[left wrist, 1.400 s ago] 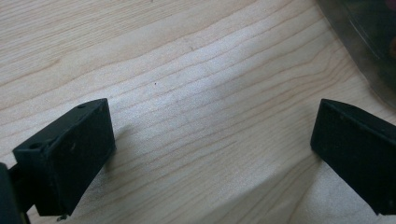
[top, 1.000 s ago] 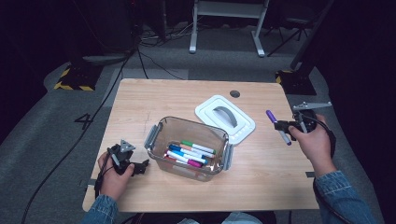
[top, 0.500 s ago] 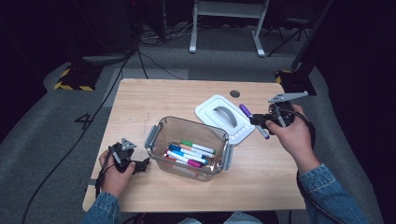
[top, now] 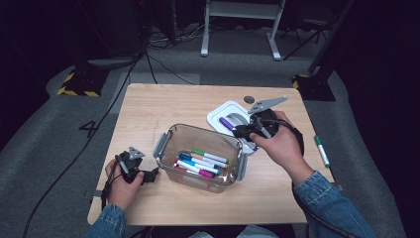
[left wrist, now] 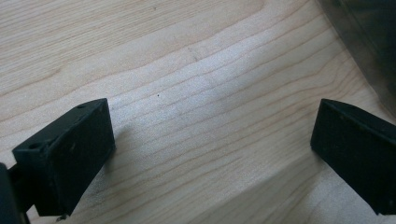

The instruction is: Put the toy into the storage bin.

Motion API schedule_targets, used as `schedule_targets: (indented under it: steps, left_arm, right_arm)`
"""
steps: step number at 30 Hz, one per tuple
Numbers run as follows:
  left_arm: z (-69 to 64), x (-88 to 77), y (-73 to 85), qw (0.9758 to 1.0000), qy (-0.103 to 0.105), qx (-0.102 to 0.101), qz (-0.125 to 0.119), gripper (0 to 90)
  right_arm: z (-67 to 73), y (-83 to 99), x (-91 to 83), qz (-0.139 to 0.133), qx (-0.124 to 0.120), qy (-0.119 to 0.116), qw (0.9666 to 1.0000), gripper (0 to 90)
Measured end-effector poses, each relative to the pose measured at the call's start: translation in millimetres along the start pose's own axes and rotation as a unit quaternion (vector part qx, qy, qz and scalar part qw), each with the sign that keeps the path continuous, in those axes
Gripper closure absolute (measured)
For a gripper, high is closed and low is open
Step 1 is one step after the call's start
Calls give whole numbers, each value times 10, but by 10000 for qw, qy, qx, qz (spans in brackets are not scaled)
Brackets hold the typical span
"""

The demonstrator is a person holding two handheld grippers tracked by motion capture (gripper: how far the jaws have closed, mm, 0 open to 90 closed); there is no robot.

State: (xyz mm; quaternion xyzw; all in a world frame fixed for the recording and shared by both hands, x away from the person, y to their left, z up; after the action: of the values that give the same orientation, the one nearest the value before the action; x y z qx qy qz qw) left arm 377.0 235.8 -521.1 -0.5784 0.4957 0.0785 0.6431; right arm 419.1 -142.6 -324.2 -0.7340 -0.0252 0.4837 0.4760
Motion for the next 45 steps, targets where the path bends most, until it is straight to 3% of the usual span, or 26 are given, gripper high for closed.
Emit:
schedule_targets:
  steps: [11,18,24,34,37,45]
  left_arm:
    - [0,0,0,10000,0,-3,-3,0]
    - [1,0,-1,10000,3,9,2,0]
    - [0,0,0,10000,1,1,-2,0]
    - [1,0,0,10000,5,8,2,1]
    - [0,0,0,10000,1,0,-1,1]
    - [1,0,0,10000,3,8,4,1]
  right_arm:
    - [418,-182,235,119,-398,-440,9982,775]
    - [703,-296,453,230,-739,-775,9940,775]
    - [881,-337,650,368,-881,-962,9908,775]
    - [1046,-295,931,612,-960,-1150,9868,775]
    - [1087,-241,1051,745,-1091,-1227,9836,775]
    - [1134,-138,1239,1000,-1238,-1259,9792,775]
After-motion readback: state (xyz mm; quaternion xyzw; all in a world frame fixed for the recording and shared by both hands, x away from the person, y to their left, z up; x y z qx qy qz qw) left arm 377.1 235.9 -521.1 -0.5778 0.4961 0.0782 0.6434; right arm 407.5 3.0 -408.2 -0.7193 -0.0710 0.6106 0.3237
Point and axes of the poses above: each handheld gripper's, and its own axes: x roughly forward along the jaws, y roughly out of its underside, z roughly to its left, the point moved 2 cm from there along x, roughly forward along the jaws, and after that the axes turned 11 degrees about y, right-handed, at the moved point
